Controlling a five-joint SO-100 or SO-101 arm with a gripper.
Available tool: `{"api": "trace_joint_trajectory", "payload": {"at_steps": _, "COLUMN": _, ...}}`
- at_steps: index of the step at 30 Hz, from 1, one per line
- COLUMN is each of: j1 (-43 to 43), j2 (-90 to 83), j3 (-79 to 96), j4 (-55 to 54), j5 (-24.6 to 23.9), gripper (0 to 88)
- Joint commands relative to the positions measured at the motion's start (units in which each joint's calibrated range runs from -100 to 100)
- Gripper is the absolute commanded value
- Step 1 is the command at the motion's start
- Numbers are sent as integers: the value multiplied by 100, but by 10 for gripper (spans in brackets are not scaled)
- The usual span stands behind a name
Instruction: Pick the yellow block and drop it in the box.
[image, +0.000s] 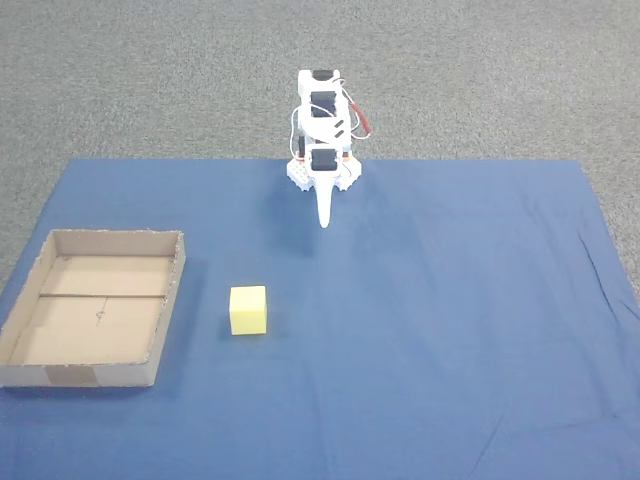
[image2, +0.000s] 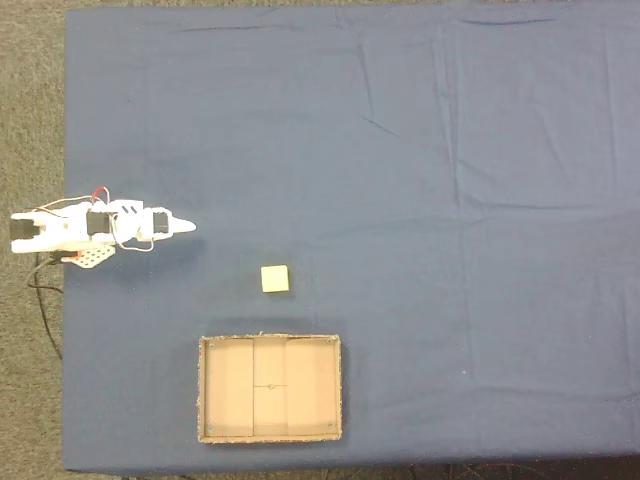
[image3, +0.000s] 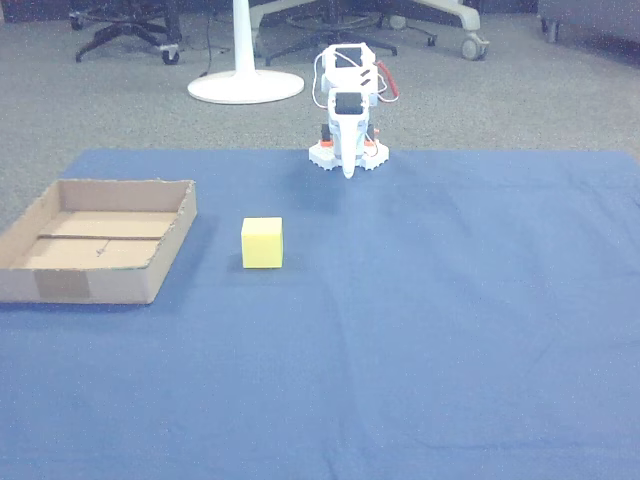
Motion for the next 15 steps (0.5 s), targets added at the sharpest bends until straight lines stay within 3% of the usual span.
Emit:
{"api": "trace_joint_trajectory", "payload": {"at_steps": 1, "j1": 31, "j2": -28, "j3": 89, "j4": -53, "j5": -29, "gripper": 2}}
{"api": "trace_joint_trajectory", "payload": {"at_steps": 13, "j1": 134, "j2": -19, "j3": 25, "j4": -12, "j5": -122, "gripper": 2}}
{"api": "trace_joint_trajectory", "payload": {"at_steps": 15, "j1": 370, "j2": 580, "j3": -1133, "j4": 559, "j5": -366, "gripper": 2}}
